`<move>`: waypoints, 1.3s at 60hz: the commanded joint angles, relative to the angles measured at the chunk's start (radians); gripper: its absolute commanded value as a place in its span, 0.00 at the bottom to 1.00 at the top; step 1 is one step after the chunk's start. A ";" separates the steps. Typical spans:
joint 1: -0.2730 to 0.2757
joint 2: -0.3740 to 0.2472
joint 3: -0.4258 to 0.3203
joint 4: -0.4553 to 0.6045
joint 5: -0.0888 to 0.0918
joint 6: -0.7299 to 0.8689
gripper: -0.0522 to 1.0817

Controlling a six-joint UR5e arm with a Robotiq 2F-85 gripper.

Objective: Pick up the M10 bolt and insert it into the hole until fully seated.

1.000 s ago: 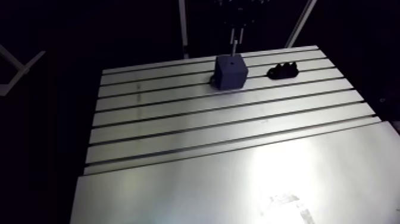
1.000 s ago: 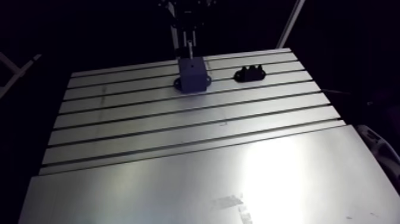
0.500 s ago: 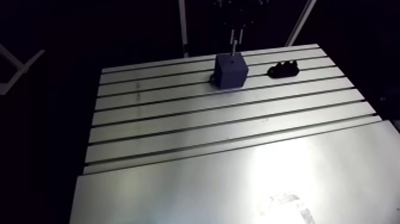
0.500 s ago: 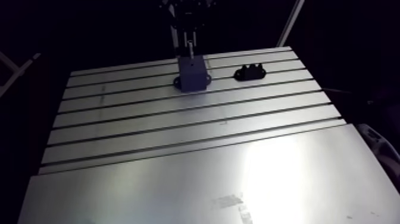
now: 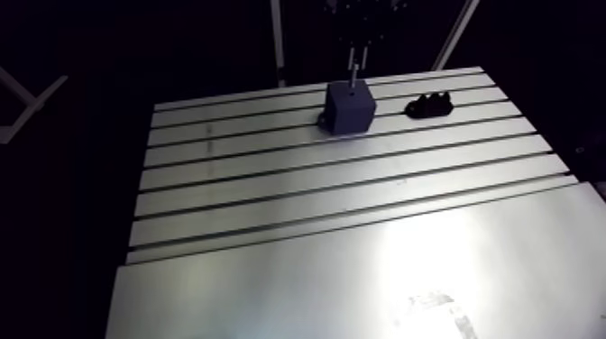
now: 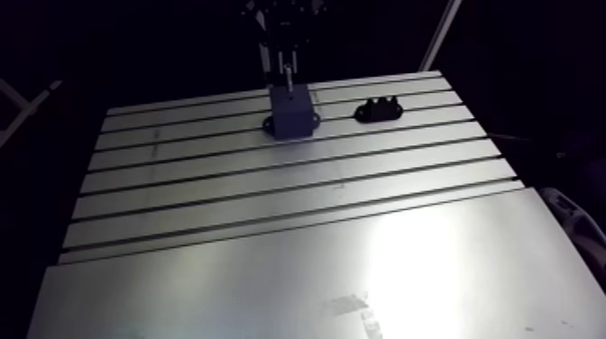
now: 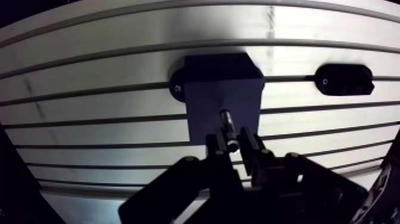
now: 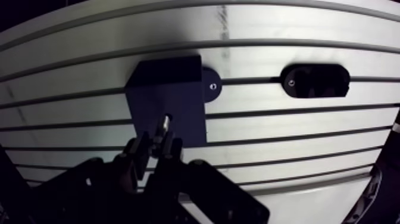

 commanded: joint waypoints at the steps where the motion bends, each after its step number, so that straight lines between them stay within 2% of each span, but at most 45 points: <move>1: 0.000 0.000 0.005 0.000 0.000 0.000 1.00; 78: -0.003 0.000 0.013 0.003 -0.003 -0.007 1.00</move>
